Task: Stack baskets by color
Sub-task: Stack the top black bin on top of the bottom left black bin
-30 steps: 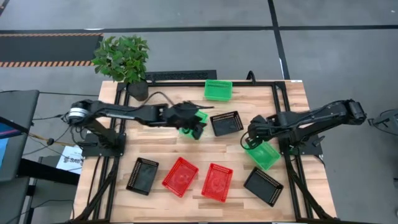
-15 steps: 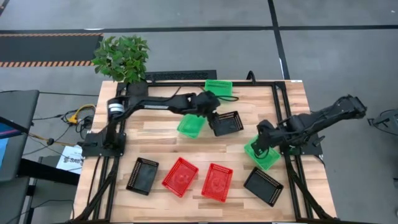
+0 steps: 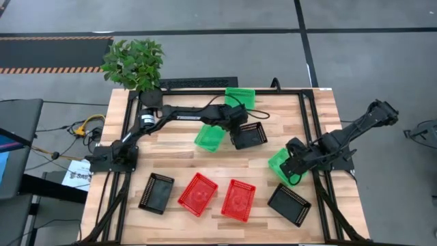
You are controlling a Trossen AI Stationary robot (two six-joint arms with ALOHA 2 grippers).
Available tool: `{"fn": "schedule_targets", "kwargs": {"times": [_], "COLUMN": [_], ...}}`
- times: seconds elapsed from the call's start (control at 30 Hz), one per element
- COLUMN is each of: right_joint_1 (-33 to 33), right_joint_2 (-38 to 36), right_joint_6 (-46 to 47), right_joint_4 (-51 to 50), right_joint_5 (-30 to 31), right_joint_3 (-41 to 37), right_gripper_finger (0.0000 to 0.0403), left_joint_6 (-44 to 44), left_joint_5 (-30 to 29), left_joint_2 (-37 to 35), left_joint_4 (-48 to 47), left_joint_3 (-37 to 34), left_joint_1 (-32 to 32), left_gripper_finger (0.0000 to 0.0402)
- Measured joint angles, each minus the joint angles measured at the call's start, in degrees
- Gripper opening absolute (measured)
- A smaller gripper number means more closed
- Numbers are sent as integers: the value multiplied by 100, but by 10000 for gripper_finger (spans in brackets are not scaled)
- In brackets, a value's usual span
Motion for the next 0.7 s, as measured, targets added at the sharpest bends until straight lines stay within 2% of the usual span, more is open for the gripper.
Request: {"fn": "schedule_targets", "kwargs": {"times": [0.07,0.23,0.27,0.47,0.7], "right_joint_1": [-4,-9,-9,-9,-9], "right_joint_2": [0,0,0,0,2], "right_joint_6": [0,-2,-2,-2,-20], "right_joint_4": [2,0,0,-2,-25], "right_joint_5": [2,143,145,153,155], "right_joint_3": [0,0,0,0,0], "right_gripper_finger": [170,170,170,170,170], "left_joint_6": [19,22,22,-176,-798], "left_joint_5": [-45,-48,-46,23,152], "left_joint_2": [0,-39,-44,-57,-605], "left_joint_4": [-26,86,121,331,149], "left_joint_3": [4,5,7,8,4], "left_joint_1": [-4,-6,-6,-4,33], "left_gripper_finger": [127,23,13,2,1]}}
